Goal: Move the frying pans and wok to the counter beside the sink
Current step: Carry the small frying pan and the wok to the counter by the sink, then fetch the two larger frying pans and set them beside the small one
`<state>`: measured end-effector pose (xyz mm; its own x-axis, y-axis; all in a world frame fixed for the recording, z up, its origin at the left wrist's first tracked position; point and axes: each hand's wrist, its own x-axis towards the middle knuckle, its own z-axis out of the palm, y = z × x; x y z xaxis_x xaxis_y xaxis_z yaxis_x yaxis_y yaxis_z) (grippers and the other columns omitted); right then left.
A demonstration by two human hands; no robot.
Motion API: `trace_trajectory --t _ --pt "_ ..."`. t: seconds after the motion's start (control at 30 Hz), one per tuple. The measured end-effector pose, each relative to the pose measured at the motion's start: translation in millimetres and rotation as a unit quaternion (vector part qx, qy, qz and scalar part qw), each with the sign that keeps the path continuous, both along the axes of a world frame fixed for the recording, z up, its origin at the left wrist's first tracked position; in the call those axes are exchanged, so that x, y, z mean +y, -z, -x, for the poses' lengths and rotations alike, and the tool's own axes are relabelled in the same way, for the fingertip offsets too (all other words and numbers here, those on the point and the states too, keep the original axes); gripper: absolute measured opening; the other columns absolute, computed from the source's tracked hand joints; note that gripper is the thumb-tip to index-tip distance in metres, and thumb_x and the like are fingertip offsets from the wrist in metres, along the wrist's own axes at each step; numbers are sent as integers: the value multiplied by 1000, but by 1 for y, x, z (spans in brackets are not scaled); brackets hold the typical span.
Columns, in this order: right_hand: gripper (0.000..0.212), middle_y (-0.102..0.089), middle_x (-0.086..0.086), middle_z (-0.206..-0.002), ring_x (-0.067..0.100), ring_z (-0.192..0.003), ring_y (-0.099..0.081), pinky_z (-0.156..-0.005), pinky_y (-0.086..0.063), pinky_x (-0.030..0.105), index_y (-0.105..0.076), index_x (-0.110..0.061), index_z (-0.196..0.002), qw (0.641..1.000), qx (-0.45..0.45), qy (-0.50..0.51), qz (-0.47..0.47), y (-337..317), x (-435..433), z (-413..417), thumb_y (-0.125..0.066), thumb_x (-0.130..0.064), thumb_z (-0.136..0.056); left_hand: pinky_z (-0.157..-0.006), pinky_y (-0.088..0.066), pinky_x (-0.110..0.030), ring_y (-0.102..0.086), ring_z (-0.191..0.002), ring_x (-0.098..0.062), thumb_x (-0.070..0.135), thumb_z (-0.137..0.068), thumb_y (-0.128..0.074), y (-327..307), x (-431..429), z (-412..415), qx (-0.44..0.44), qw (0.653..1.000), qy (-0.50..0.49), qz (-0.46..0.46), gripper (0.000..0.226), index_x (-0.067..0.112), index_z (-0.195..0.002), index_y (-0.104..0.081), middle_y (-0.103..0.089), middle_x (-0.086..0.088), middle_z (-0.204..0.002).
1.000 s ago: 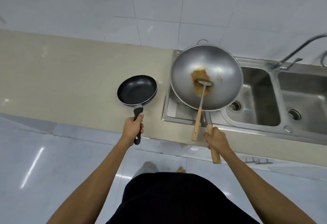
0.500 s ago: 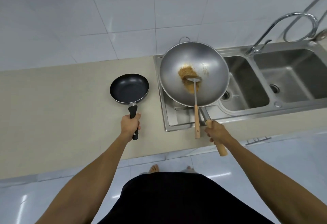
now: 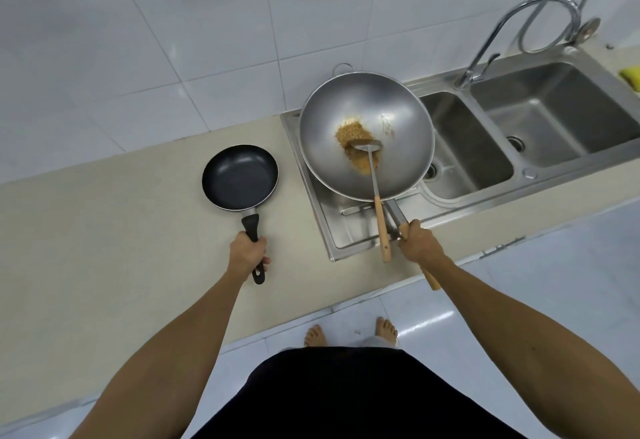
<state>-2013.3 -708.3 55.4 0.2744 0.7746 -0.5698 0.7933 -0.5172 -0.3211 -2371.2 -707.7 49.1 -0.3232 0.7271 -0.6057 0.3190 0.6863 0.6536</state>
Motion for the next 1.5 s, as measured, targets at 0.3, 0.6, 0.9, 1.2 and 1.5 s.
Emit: trace_trajectory --t 0.3,0.6,0.9,1.2,1.5 --pt "41 -61 25 -129 42 -116 -62 -100 -52 50 -41 -1 -135 1000 -8 2 -8 -4 -6 5 -56 -17 -100 -79 -59 -46 -68 -79 -37 21 -98 -61 -6 3 0 56 997 47 4 40 -8 -123 -48 -66 -25 -108" --pt "79 -49 23 -150 40 -135 -51 -109 -44 52 -33 -2 -152 995 92 32 -34 -28 -17 -26 -64 -49 -96 -113 -32 -51 -34 -140 -42 56 -91 -63 -44 28 -50 306 919 246 -34 85 -1 -147 -34 -40 -23 -149" --pt "80 -45 23 -155 42 -140 -45 -114 -34 58 -33 -9 -156 992 -17 62 -111 -75 -37 -197 -37 -66 -100 -123 -17 -51 -20 -151 -35 71 -91 -45 -95 67 -244 309 777 495 -237 90 8 -154 -34 -32 -17 -161" --pt "89 -35 21 -164 42 -147 -36 -117 -30 61 -26 -8 -160 976 -120 110 -147 -154 -110 -468 -32 -72 -98 -123 -13 -49 -12 -154 -36 63 -97 -42 -120 48 -540 296 668 632 -258 81 12 -158 -28 -23 -16 -166" --pt "91 -35 18 -164 39 -148 -36 -117 -32 57 -28 -9 -159 960 -176 182 -118 -196 -171 -681 -31 -74 -97 -123 -12 -51 -11 -154 -38 65 -95 -41 -160 50 -786 296 586 693 -299 86 10 -160 -23 -21 -18 -167"
